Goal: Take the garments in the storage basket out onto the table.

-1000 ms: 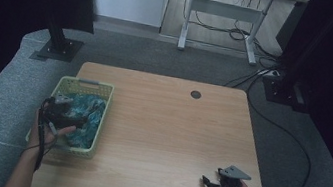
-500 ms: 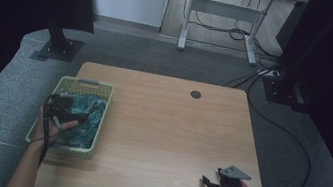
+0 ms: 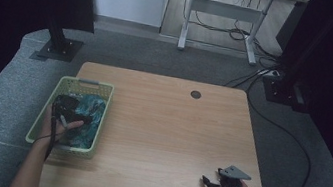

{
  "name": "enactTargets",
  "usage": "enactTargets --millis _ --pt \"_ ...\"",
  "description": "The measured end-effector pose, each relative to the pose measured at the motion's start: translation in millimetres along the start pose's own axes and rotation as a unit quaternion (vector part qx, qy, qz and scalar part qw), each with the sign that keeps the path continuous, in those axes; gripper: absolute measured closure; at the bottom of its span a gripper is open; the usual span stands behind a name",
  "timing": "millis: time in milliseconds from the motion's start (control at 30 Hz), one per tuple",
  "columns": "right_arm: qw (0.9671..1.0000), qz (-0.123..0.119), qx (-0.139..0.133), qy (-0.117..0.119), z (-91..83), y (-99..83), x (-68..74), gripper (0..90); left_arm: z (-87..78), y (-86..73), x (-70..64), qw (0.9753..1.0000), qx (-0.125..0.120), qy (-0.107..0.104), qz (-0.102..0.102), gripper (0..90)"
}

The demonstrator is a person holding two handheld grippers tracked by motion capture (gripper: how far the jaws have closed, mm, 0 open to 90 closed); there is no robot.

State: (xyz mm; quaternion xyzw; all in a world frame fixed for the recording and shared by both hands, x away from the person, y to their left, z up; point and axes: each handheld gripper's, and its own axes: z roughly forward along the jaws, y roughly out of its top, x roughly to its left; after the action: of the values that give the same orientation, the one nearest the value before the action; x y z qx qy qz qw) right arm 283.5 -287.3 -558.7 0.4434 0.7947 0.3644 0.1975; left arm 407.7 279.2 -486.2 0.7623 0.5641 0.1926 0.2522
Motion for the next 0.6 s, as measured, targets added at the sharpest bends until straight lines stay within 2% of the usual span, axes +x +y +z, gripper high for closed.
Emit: enactTargets --millis 100,267,600 --pt "1.0 0.0 0.0 0.0 0.0 0.0 0.0 26.3 3.3 1.4 -4.2 1.0 0.003 0.0 0.002 14.9" --pt "1.0 0.0 0.0 0.0 0.0 0.0 0.0 26.3 12.3 2.9 -10.1 0.9997 0.018 0.013 0.011 14.5" --pt "1.0 0.0 0.0 0.0 0.0 0.0 0.1 26.3 30.1 0.8 -12.1 0.9977 0.053 0.036 0.022 13.1"
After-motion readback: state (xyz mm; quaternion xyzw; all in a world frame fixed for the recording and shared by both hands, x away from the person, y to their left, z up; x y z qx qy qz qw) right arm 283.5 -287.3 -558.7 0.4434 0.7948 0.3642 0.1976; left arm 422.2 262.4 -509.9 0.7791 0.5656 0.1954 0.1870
